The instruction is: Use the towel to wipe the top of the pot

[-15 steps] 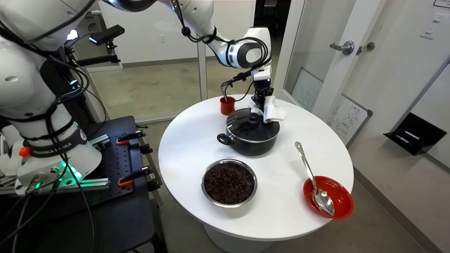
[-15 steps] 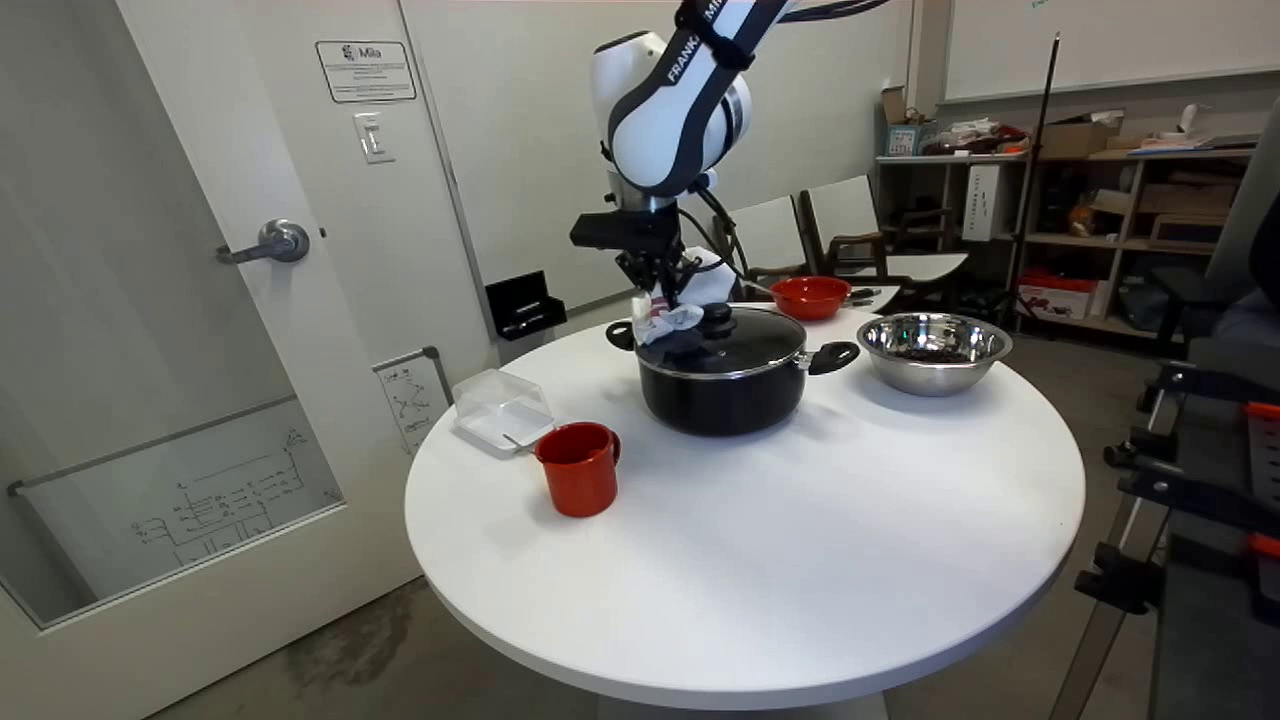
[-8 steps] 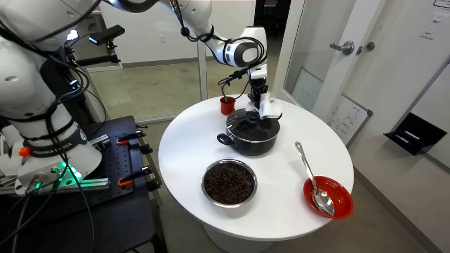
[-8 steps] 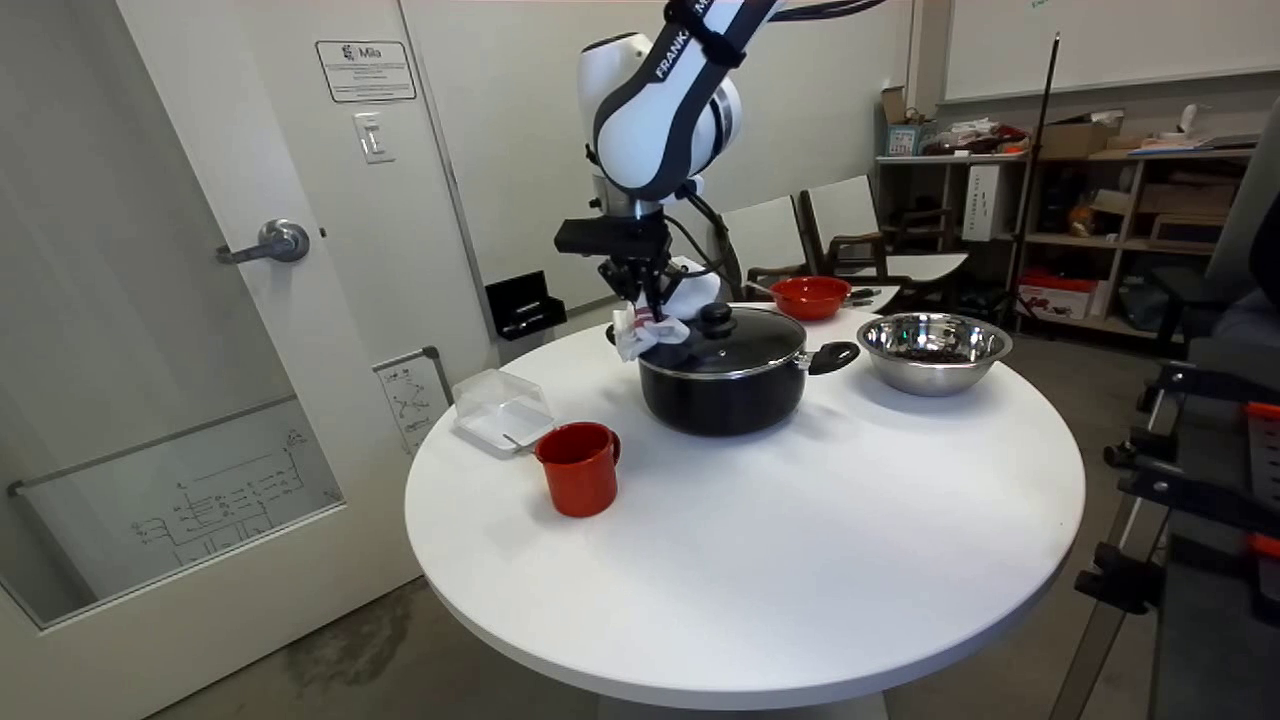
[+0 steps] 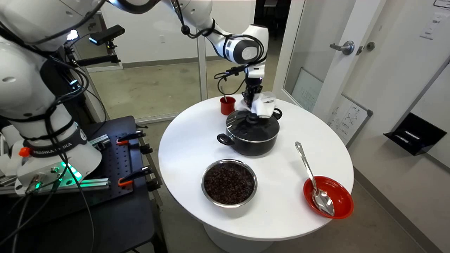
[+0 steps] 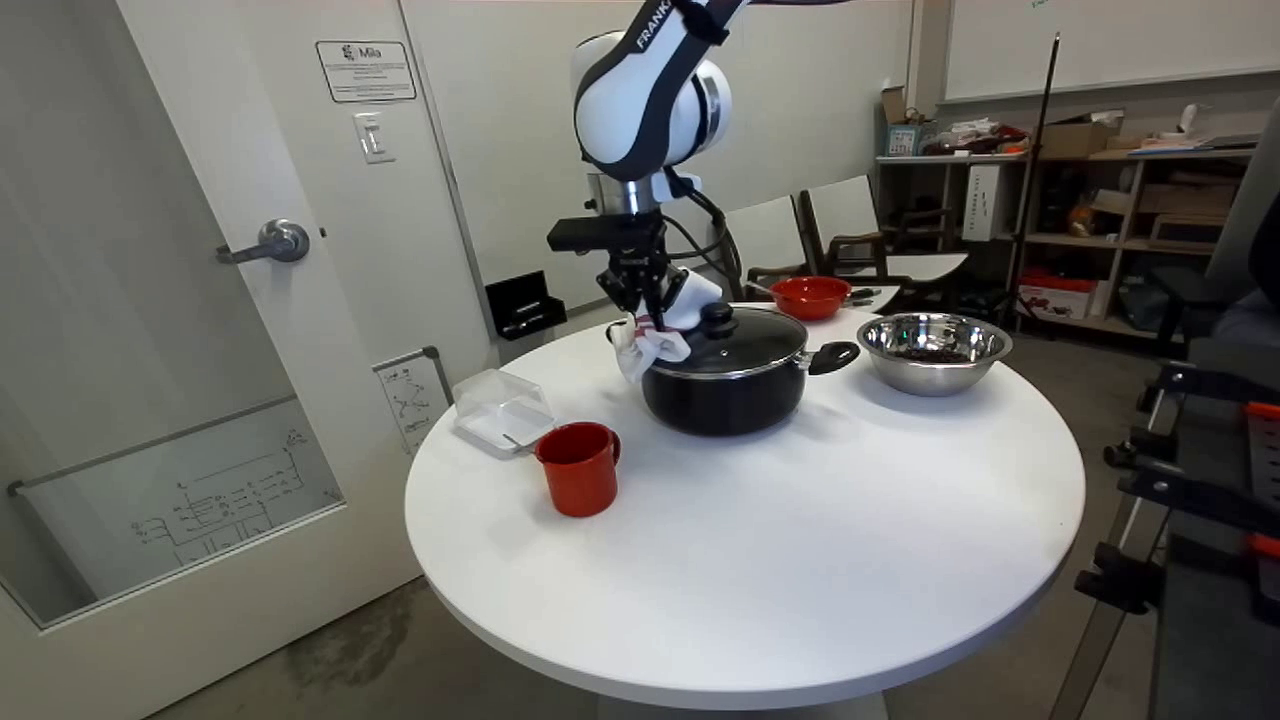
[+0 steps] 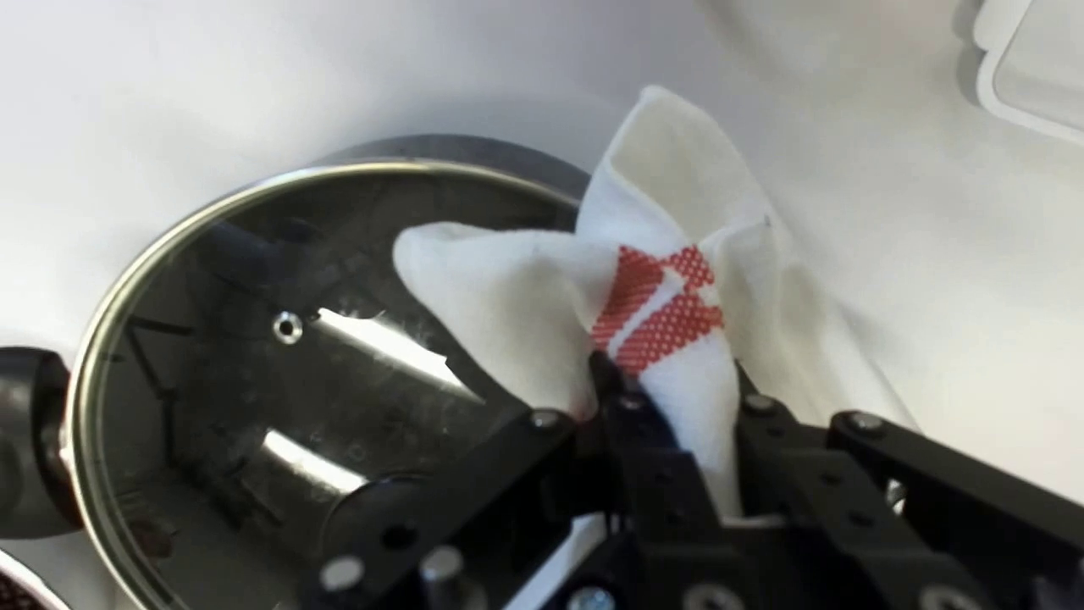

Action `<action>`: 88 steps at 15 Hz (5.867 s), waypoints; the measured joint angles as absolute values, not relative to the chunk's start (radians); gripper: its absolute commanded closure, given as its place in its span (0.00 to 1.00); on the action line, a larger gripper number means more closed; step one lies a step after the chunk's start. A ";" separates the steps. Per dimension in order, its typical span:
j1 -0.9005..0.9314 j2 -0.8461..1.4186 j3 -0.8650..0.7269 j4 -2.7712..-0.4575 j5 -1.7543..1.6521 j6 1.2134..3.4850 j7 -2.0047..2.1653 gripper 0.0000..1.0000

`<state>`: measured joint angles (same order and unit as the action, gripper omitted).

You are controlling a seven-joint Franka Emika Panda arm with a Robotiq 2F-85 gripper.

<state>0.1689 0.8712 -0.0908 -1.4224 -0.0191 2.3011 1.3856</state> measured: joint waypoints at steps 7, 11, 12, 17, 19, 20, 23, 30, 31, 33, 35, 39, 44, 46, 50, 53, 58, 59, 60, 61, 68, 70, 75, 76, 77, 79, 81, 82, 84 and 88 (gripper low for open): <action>0.143 0.871 -0.050 -1.391 0.035 2.147 1.325 0.97; 0.132 0.872 -0.034 -1.373 0.057 2.035 1.286 0.97; 0.131 0.872 -0.034 -1.370 0.060 2.011 1.282 0.97; 0.118 0.877 -0.034 -1.347 0.070 1.897 1.269 0.97; 0.110 0.879 -0.034 -1.344 0.072 1.856 1.264 0.97; 0.106 0.882 -0.034 -1.344 0.072 1.839 1.259 0.97; 0.087 0.898 -0.036 -1.344 0.074 1.829 1.234 0.97; 0.054 0.902 -0.063 -1.345 0.076 1.778 1.232 0.97; 0.050 0.902 -0.063 -1.346 0.076 1.761 1.231 0.97; 0.043 0.902 -0.063 -1.348 0.076 1.729 1.227 0.97; 0.042 0.902 -0.065 -1.348 0.076 1.705 1.227 0.97; 0.042 0.902 -0.087 -1.350 0.073 1.685 1.231 0.97; 0.034 0.873 -0.146 -1.363 0.062 1.699 1.233 0.97; 0.039 0.818 -0.149 -1.399 0.045 1.730 1.227 0.97; 0.093 0.621 -0.140 -1.553 -0.023 1.844 1.215 0.97; 0.130 0.475 -0.117 -1.692 -0.050 2.001 1.215 0.97; 0.136 0.384 -0.071 -1.926 -0.049 2.346 1.207 0.97; 0.136 0.382 -0.063 -1.969 -0.047 2.402 1.196 0.97; 0.136 0.380 -0.054 -2.008 -0.045 2.446 1.184 0.97; 0.136 0.375 -0.043 -2.044 -0.042 2.482 1.169 0.97; 0.145 0.301 0.063 -2.198 0.050 2.488 1.016 0.97; 0.146 0.292 0.090 -2.216 0.081 2.444 0.951 0.97; 0.150 0.295 0.125 -2.226 0.101 2.352 0.758 0.97; 0.151 0.296 0.126 -2.226 0.101 2.338 0.725 0.87; 0.153 0.296 0.126 -2.226 0.101 2.329 0.699 0.87; 0.154 0.297 0.126 -2.226 0.101 2.324 0.673 0.87; 0.154 0.297 0.126 -2.226 0.101 2.323 0.666 0.87; 0.154 0.297 0.126 -2.226 0.101 2.323 0.666 0.87; 0.155 0.297 0.126 -2.226 0.101 2.323 0.665 0.97; 0.163 0.304 0.122 -2.226 0.100 2.330 0.666 0.97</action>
<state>0.1628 0.3040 0.1216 -2.2263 0.1000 2.3295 0.6661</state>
